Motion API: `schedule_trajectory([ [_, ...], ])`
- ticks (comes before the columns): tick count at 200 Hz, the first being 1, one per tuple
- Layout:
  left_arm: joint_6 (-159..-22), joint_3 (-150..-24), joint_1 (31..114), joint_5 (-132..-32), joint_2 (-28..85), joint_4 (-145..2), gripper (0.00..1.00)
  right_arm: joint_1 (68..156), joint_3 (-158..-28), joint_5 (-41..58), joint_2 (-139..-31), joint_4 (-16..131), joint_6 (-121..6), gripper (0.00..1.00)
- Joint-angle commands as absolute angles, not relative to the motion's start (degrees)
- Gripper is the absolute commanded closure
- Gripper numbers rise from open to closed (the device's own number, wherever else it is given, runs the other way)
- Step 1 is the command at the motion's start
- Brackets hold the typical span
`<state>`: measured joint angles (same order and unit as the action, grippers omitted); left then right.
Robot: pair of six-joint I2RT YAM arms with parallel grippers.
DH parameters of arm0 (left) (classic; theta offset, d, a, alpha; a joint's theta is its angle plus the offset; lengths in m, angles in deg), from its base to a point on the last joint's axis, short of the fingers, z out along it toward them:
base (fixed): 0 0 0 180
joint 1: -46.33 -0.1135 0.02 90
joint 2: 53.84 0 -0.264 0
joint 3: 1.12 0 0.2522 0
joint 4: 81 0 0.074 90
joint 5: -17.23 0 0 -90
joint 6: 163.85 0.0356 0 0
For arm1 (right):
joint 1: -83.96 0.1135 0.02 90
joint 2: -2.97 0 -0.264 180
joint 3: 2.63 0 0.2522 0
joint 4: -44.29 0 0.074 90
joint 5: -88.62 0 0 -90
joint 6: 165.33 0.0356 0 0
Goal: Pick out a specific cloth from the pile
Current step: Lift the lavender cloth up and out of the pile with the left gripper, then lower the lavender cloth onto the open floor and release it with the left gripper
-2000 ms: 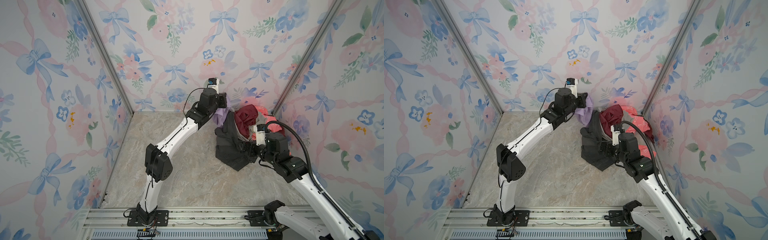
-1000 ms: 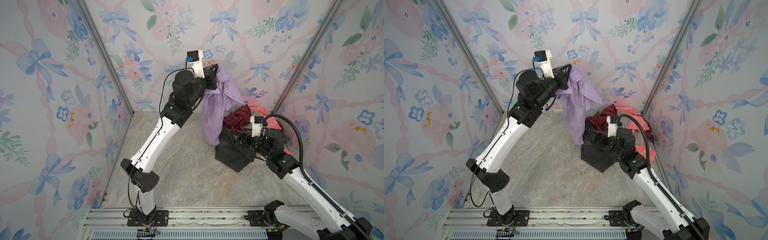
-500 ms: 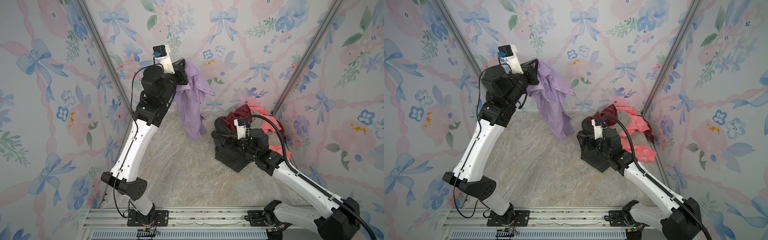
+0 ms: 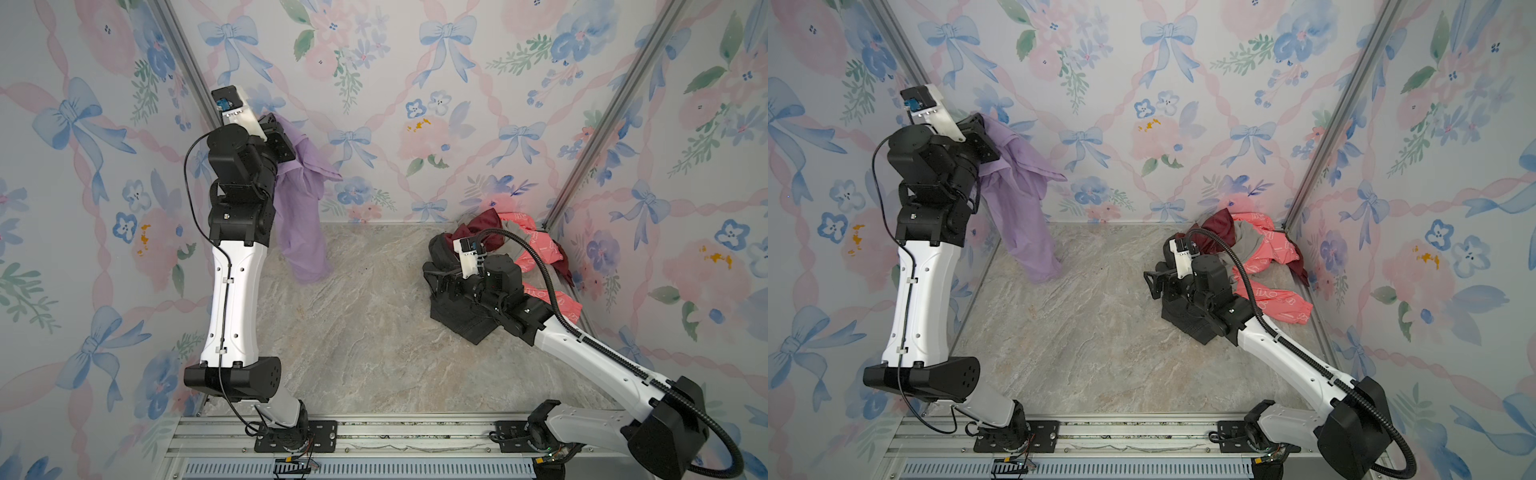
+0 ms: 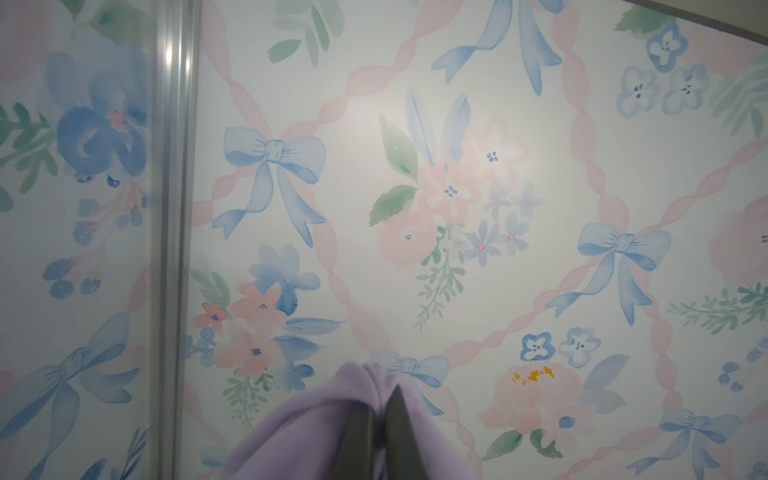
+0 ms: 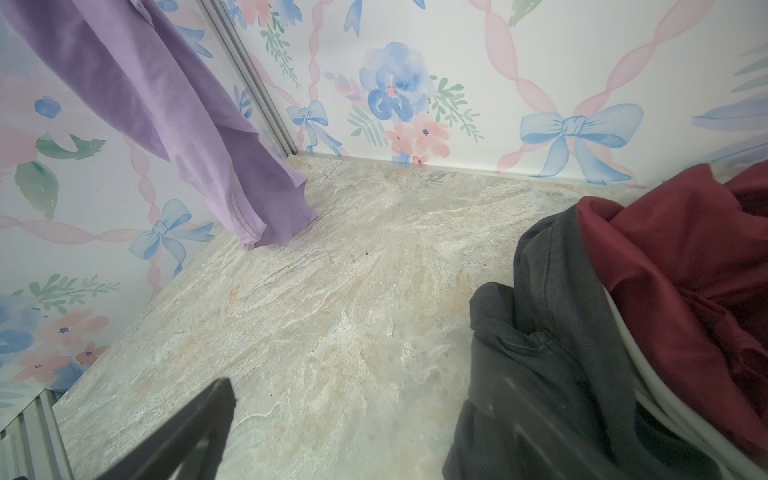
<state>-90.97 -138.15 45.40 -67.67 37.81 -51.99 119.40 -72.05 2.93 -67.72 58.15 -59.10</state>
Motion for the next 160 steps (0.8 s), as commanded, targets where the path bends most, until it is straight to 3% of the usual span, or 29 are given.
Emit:
schedule_trajectory([
  [1,-93.5,-138.9,41.5,-68.4,35.9,-54.7,1.00,120.2,-74.4,3.3,-69.6,57.0,-60.3,0.00],
  [64,-94.8,-123.2,40.0,-67.6,33.9,-55.5,1.00,120.0,-72.9,3.8,-72.2,54.0,-59.4,0.00],
  [160,-101.2,-75.5,43.8,-64.2,14.6,-63.9,1.00,120.1,-66.6,4.7,-71.0,50.0,-56.6,0.00],
])
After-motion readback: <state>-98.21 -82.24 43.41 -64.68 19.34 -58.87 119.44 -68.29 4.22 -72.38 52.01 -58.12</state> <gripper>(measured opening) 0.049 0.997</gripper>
